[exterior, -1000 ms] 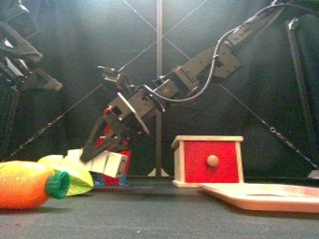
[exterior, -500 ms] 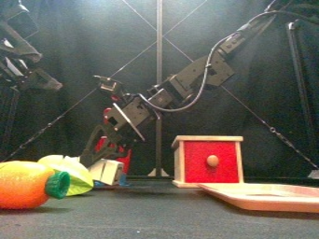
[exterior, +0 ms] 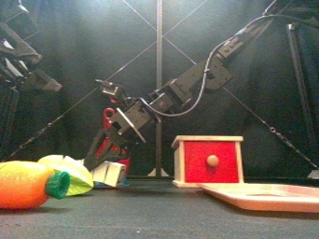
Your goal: Place sushi roll above starfruit
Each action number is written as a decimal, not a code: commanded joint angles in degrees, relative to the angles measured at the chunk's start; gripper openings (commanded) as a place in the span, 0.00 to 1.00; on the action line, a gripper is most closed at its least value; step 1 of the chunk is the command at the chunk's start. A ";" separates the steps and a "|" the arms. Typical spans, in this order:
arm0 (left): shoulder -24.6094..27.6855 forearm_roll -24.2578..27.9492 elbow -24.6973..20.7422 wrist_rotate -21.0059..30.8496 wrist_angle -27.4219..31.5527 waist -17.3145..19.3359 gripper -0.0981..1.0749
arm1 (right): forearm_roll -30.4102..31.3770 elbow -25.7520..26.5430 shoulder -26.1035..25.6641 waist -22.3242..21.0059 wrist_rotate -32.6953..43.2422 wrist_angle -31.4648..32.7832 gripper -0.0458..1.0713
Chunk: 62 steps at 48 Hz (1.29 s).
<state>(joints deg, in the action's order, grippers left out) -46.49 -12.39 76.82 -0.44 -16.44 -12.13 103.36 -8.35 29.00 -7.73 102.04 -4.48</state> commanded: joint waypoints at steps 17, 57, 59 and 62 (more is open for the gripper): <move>0.09 0.09 -0.53 -0.09 -0.35 0.00 0.91 | 0.62 1.49 -1.49 -0.18 -0.09 -0.44 0.61; 0.09 0.09 -0.44 -0.09 -0.26 0.09 0.91 | -1.14 1.93 -2.55 0.26 -0.09 -1.67 0.95; 0.09 0.09 -0.44 -0.09 -0.26 0.09 0.91 | -1.76 1.93 -2.99 0.35 -0.09 -1.58 0.95; 0.09 0.09 -0.44 -0.09 -0.26 0.00 0.91 | -2.64 2.02 -3.43 0.44 -0.09 -1.41 0.95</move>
<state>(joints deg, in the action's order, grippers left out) -46.49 -12.39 77.08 -0.44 -16.44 -12.13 101.69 -7.82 29.18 -7.47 102.04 -6.15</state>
